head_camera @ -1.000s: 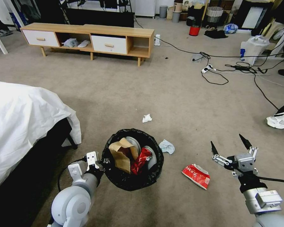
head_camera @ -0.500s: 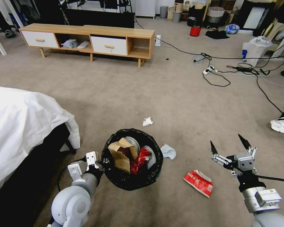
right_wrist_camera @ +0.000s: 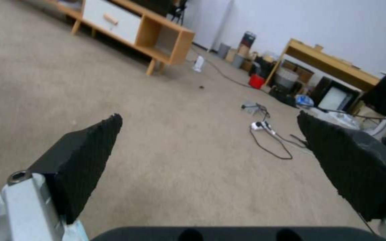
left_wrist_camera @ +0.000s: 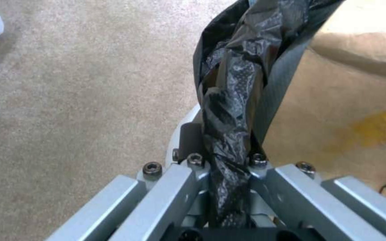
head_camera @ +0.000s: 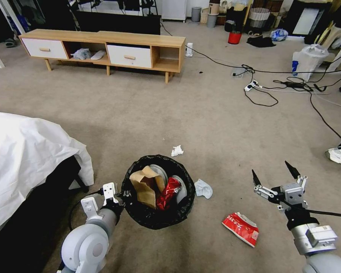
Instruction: Pick up the trash bin, then pick up the garbage from the floor and place it into the trash bin.
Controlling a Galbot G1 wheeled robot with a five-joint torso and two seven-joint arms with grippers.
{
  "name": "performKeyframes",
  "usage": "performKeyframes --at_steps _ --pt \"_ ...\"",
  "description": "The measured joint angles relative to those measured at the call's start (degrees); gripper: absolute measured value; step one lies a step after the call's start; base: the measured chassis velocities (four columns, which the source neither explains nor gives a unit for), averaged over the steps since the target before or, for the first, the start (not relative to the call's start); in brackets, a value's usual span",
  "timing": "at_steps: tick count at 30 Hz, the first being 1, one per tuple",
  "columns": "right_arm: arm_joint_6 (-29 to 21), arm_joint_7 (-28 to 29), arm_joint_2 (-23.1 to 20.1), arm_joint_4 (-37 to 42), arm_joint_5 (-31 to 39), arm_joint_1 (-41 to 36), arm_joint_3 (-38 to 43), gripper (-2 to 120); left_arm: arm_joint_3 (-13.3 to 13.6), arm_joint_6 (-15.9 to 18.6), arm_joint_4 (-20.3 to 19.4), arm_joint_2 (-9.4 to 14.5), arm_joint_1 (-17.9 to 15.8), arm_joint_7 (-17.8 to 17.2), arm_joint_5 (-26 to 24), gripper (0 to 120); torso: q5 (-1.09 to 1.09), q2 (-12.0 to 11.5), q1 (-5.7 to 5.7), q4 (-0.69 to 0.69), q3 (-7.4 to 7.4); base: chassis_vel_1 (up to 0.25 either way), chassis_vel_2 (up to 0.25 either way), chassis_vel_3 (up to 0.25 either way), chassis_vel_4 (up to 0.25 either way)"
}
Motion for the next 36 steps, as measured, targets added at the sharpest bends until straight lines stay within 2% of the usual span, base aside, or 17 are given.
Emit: performKeyframes --at_steps 2,5,7,8,10,11,14,15,17,18,20,21,23,27,30,35,36 --pt "-1.6 0.7 -3.0 -0.4 0.5 -0.8 0.0 100 0.1 0.1 -0.1 -0.4 0.1 0.0 0.4 2 0.0 0.0 0.0 0.0 0.0 0.0 0.0 0.0 0.0" --pt "-2.9 1.1 -4.4 -0.5 0.6 -1.2 0.0 100 0.1 0.1 -0.1 -0.7 0.2 0.0 0.7 2 0.0 0.0 0.0 0.0 0.0 0.0 0.0 0.0 0.0" --pt "-6.6 2.3 -8.5 -0.6 2.4 -2.6 0.3 100 0.2 0.2 -0.2 -1.4 0.3 0.0 1.3 2 -0.01 0.0 0.0 -0.01 0.0 0.0 0.0 0.0 0.0" --pt "-6.6 2.3 -8.5 -0.6 2.4 -2.6 0.3 100 0.2 0.2 -0.2 -1.4 0.3 0.0 1.3 2 -0.01 0.0 0.0 -0.01 0.0 0.0 0.0 0.0 0.0" --pt "-8.8 3.3 -12.0 -0.7 5.0 -3.4 0.5 100 0.3 0.2 -0.4 -1.9 0.4 0.0 1.8 2 0.0 0.0 0.0 -0.01 0.0 0.0 0.0 0.0 0.0" --pt "-8.8 3.3 -12.0 -0.7 5.0 -3.4 0.5 100 0.3 0.2 -0.4 -1.9 0.4 0.0 1.8 2 0.0 0.0 0.0 -0.01 0.0 0.0 0.0 0.0 0.0" --pt "-12.6 5.5 -17.7 -0.7 11.2 -3.6 0.2 100 0.5 0.3 -0.5 -2.6 0.6 0.1 2.7 2 -0.01 0.0 0.0 0.0 0.0 0.0 0.0 0.0 0.0" --pt "-12.6 5.5 -17.7 -0.7 11.2 -3.6 0.2 100 0.5 0.3 -0.5 -2.6 0.6 0.1 2.7 2 -0.01 0.0 0.0 0.0 0.0 0.0 0.0 0.0 0.0" --pt "-15.0 7.1 -22.4 -1.1 16.5 -2.7 -0.9 100 0.4 0.3 -0.4 -3.2 0.6 0.1 3.4 2 0.0 0.0 0.0 0.01 0.0 0.0 0.0 0.0 0.0" --pt "-15.0 7.1 -22.4 -1.1 16.5 -2.7 -0.9 100 0.4 0.3 -0.4 -3.2 0.6 0.1 3.4 2 0.0 0.0 0.0 0.01 0.0 0.0 0.0 0.0 0.0" --pt "-18.2 9.0 -27.7 -1.5 21.6 -1.2 -2.8 100 0.3 0.3 -0.2 -3.8 0.4 0.1 3.8 2 0.0 0.0 0.0 0.01 0.01 0.0 0.0 0.0 0.0" --pt "-18.2 9.0 -27.7 -1.5 21.6 -1.2 -2.8 100 0.3 0.3 -0.2 -3.8 0.4 0.1 3.8 2 0.0 0.0 0.0 0.01 0.01 0.0 0.0 0.0 0.0" --pt "-21.2 10.5 -33.1 -2.2 26.1 0.8 -5.0 100 0.1 0.3 0.1 -4.5 0.2 0.2 4.3 2 0.0 0.0 0.0 -0.01 0.01 0.0 0.0 0.0 0.0" --pt "-22.9 11.1 -36.5 -2.6 30.1 3.1 -7.0 100 -0.1 0.3 0.5 -5.1 0.2 0.3 4.9 2 -0.01 0.0 0.0 -0.01 0.01 0.0 0.0 0.0 0.0" --pt "-26.6 12.3 -39.8 -2.6 38.7 8.2 -10.9 100 -0.6 0.3 1.0 -6.1 0.3 0.4 5.5 2 -0.01 0.0 0.0 0.0 0.01 0.0 0.0 0.0 0.0" --pt "-30.0 12.8 -42.5 -2.6 45.2 12.6 -13.8 100 -1.0 0.3 1.2 -6.6 0.4 0.5 5.8 2 0.01 0.0 0.0 0.0 0.01 0.0 0.0 0.0 0.0" --pt "-32.4 12.6 -44.5 -2.1 48.5 13.9 -14.1 100 -1.1 0.2 1.4 -6.7 0.5 0.5 5.9 2 -0.01 0.0 0.0 -0.01 0.01 0.0 0.0 0.0 0.0"
